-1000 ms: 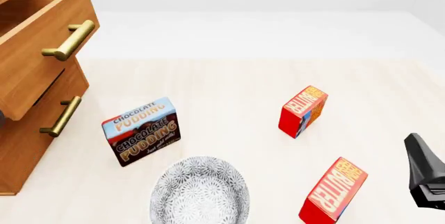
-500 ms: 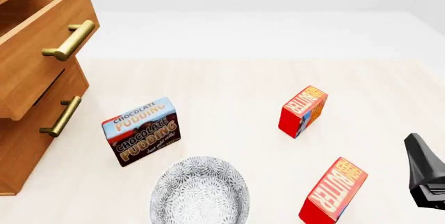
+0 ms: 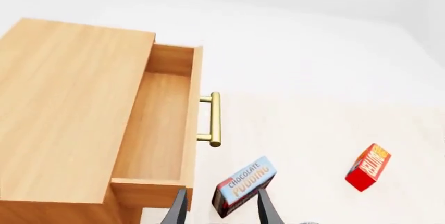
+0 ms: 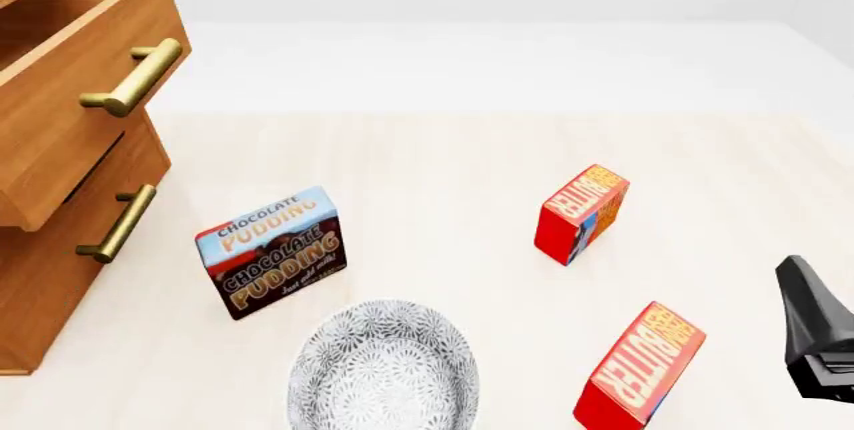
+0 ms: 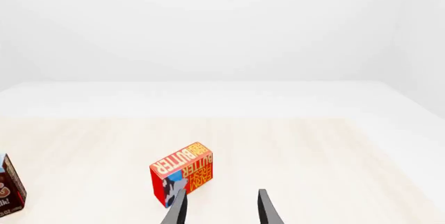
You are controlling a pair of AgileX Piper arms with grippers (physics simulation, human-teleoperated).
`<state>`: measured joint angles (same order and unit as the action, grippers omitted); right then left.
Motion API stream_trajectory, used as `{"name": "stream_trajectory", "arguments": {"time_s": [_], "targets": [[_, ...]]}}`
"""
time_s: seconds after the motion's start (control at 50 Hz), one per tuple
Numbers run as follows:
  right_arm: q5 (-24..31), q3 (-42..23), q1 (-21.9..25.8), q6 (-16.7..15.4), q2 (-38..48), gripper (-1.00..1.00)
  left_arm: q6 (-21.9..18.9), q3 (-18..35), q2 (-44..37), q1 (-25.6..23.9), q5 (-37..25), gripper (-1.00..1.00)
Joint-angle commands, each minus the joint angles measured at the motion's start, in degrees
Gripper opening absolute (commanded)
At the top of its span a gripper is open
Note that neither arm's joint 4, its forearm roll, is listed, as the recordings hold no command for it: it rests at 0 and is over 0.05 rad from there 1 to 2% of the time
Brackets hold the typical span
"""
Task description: Put the butter at the front in the top drawer of the cabinet and close it.
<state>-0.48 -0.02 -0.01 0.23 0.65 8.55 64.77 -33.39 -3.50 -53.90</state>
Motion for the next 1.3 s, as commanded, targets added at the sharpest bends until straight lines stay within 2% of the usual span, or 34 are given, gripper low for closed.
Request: {"name": "stream_trajectory", "arguments": {"time_s": [0.02, 0.18, 0.42, 0.46, 0.52, 0.68, 0.82, 1.02, 1.3], "targets": [[0.1, 0.0, 0.0, -0.1, -0.1, 1.0, 0.5, 6.8, -6.6, -0.2, -4.1, 1.0], [0.1, 0.0, 0.0, -0.1, -0.1, 1.0, -0.1, 8.6, -10.8, 0.0, -5.3, 1.0], [0.1, 0.0, 0.0, -0.1, -0.1, 1.0, -0.7, 15.8, -19.5, 1.1, -9.4, 1.0], [0.1, 0.0, 0.0, 0.0, -0.1, 1.0, 1.4, 16.6, -20.8, 0.0, -10.3, 1.0], [0.1, 0.0, 0.0, -0.1, -0.1, 1.0, 0.9, 17.8, -21.6, 0.7, -11.9, 1.0], [0.1, 0.0, 0.0, 0.0, -0.1, 1.0, 1.3, 18.0, -22.4, 2.1, -14.3, 1.0], [0.1, 0.0, 0.0, -0.1, -0.1, 1.0, -0.3, 18.7, -23.2, 4.5, -15.8, 1.0], [0.1, 0.0, 0.0, -0.1, -0.1, 1.0, -0.9, 18.7, -23.5, 5.9, -15.9, 1.0], [0.1, 0.0, 0.0, 0.0, -0.1, 1.0, 0.0, 13.9, -22.8, 6.1, -13.7, 1.0]]}}
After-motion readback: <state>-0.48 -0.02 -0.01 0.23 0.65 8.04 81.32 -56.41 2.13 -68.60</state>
